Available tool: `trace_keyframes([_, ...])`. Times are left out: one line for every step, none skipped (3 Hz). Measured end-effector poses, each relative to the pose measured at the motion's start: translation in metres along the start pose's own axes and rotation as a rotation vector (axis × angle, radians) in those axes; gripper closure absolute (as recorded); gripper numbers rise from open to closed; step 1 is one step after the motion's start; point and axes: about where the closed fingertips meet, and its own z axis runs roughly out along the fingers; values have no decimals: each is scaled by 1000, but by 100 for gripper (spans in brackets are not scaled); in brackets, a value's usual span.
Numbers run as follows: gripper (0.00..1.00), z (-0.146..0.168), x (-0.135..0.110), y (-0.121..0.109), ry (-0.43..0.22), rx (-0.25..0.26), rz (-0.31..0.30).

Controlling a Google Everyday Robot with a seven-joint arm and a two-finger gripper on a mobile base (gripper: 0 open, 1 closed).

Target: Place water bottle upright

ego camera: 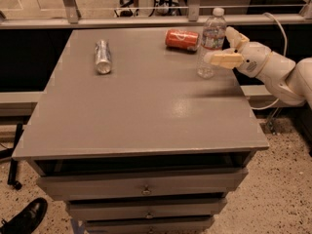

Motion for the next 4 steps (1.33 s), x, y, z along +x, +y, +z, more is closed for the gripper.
trace_keyframes([0, -5, -1, -1, 77, -25, -11])
trace_keyframes([0, -9, -2, 1, 155, -56, -20])
trace_keyframes([0, -23, -3, 9, 253, -91, -39])
trace_keyframes([0, -28, -1, 13, 284, -109, -42])
